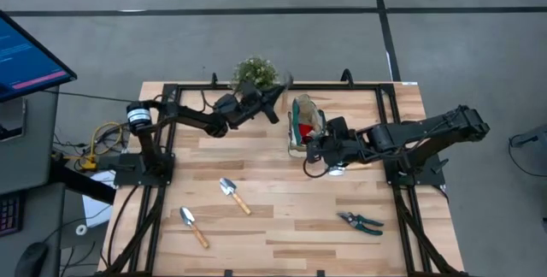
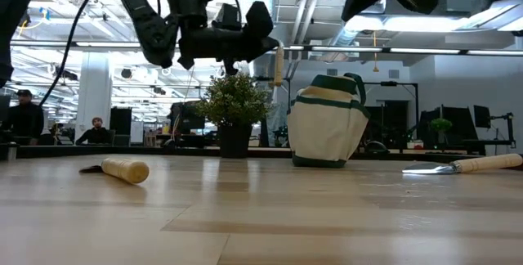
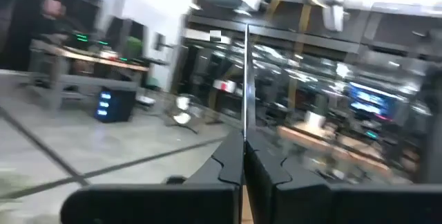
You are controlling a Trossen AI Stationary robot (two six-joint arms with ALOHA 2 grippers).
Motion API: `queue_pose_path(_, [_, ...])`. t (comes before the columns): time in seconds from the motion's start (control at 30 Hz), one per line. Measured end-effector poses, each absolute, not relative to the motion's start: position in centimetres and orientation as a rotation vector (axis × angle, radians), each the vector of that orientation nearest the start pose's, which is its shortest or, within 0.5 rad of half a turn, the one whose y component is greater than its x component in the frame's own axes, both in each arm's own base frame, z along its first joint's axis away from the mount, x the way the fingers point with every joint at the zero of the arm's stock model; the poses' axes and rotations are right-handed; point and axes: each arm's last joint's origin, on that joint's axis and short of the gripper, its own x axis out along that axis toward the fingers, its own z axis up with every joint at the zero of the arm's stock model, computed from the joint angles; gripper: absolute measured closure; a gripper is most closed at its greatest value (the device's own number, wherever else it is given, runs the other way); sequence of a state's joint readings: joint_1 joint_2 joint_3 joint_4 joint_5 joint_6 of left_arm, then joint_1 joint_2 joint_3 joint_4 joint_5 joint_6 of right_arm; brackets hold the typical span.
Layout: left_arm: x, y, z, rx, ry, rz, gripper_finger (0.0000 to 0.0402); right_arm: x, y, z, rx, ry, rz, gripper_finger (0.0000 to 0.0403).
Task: Pick & Place Garden tools in Gardening bag
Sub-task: Put the brown trowel into the white gardening bag
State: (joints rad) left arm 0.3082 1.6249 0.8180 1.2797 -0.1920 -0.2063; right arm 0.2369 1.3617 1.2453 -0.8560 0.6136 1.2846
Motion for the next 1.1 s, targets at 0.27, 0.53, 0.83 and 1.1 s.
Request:
queue_pose_path(0.27, [28.5,8.6,29.8,-0.141,-0.562,0.311,0.0401,28.1,1.6,35.3,0.346,0.437,-0.696,0.0368])
queue_pose_path(0.53, [25.2,7.7,30.7,-0.100,-0.563,0.308,0.0401,28.0,-4.3,42.0,0.079,0.344,-0.614,0.0185])
queue_pose_path(0.83, [24.5,8.2,30.9,-0.075,-0.573,0.300,0.0401,30.3,-8.6,43.6,-0.063,0.357,-0.382,0.0121])
queue_pose_path(1.1, [24.5,8.3,30.9,-0.065,-0.574,0.341,0.0401,33.8,-12.6,41.7,-0.106,0.436,-0.178,0.0128])
